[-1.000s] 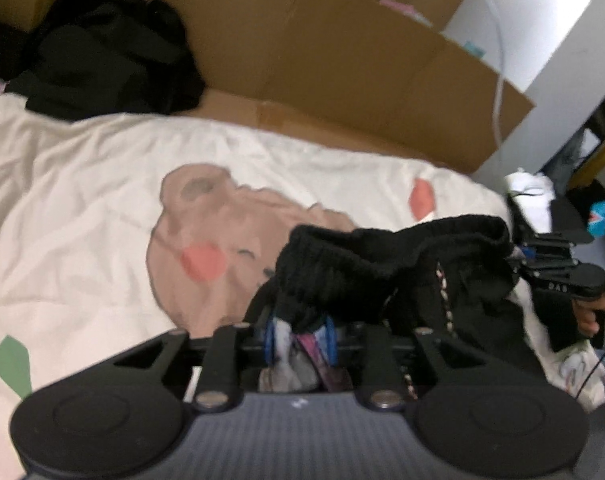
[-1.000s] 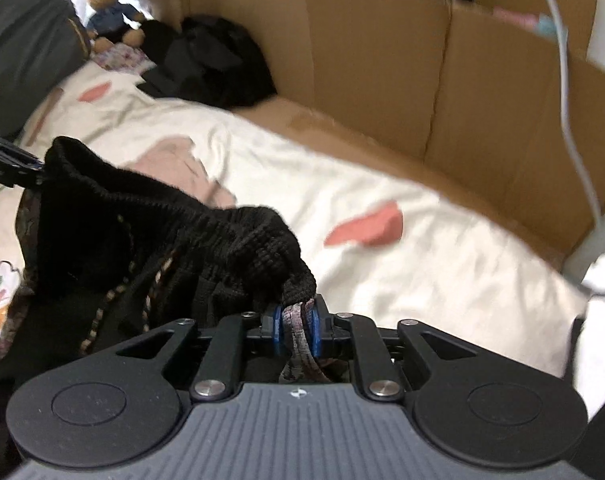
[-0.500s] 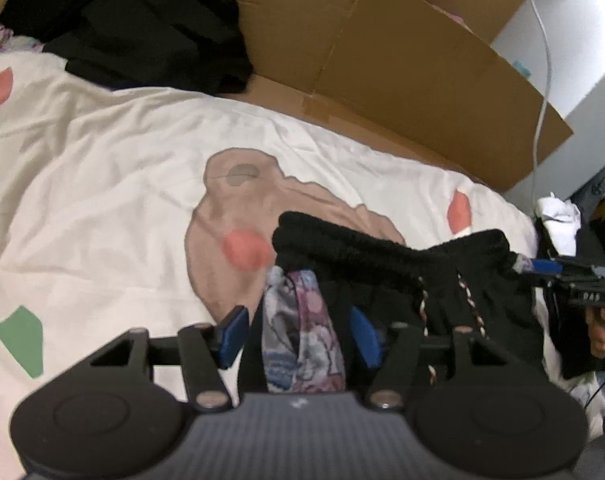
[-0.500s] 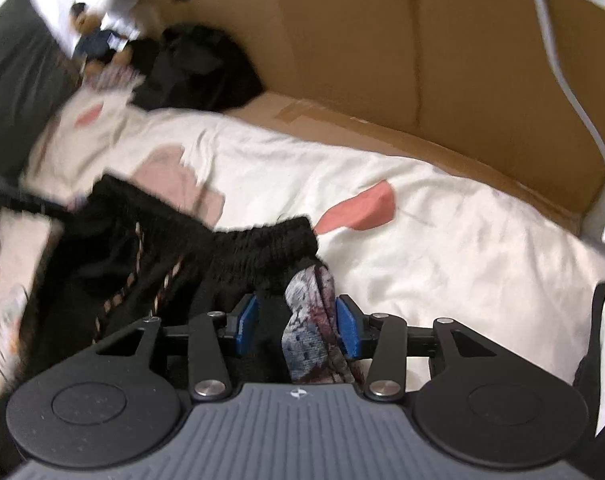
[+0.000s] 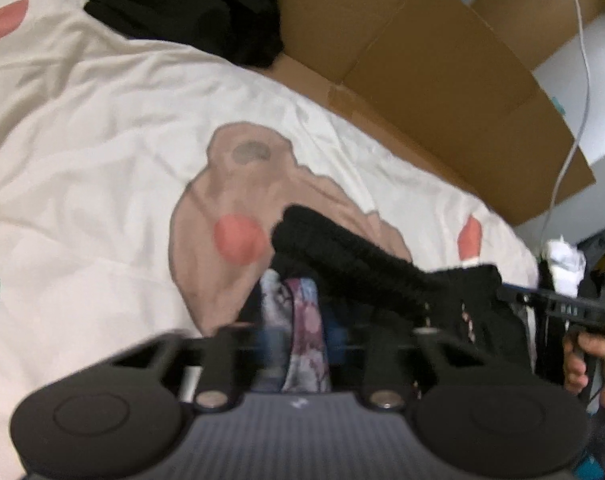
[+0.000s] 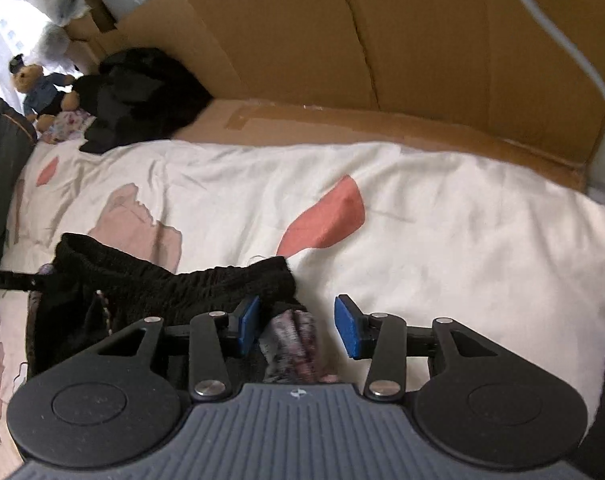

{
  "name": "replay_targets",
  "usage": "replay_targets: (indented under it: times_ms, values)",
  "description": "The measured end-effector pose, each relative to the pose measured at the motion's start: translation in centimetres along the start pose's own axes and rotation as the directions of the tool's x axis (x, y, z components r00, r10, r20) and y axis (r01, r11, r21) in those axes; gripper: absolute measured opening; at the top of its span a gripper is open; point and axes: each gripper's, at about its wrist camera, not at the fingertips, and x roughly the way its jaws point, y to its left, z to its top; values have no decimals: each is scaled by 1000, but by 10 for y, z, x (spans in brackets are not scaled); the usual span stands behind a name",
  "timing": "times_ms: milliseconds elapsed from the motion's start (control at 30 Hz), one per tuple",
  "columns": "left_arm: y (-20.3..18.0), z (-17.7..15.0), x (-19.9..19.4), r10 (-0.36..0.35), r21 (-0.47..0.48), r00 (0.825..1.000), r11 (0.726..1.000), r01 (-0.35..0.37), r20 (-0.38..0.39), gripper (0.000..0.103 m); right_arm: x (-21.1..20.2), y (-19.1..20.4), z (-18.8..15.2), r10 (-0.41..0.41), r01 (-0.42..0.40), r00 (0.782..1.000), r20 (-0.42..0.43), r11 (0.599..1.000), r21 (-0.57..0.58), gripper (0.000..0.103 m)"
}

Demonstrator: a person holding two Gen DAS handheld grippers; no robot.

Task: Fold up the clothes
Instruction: 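Lower the black pants onto the duvet and open both grippers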

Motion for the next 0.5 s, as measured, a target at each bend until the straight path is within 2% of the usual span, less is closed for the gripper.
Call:
replay_targets:
  times_ms: [100,167,233,333,500]
  values:
    - [2,-2,-2,29,35,1000,999,-28,-5,8,10,9,-7,-5,4,1000,-26,999,-41,38]
    - [6,-2,-4,52,50,999,997,-52,-2,7,12,12,-11,-15,13,999,-30,998,-67,26]
    - [10,1,-8,60,50,998,997,-60,4,6,6,13,-13,-13,13,1000,-5,997,-78,20]
    - [13,11,-17,74,63,997,995,-75,29,6,-4,18,-10,-19,23,999,41,993,-117,18]
    - [5,39,-34,91,94,991,991,-100,99,5,-21,44,5,-53,88,988,142,963,-255,17]
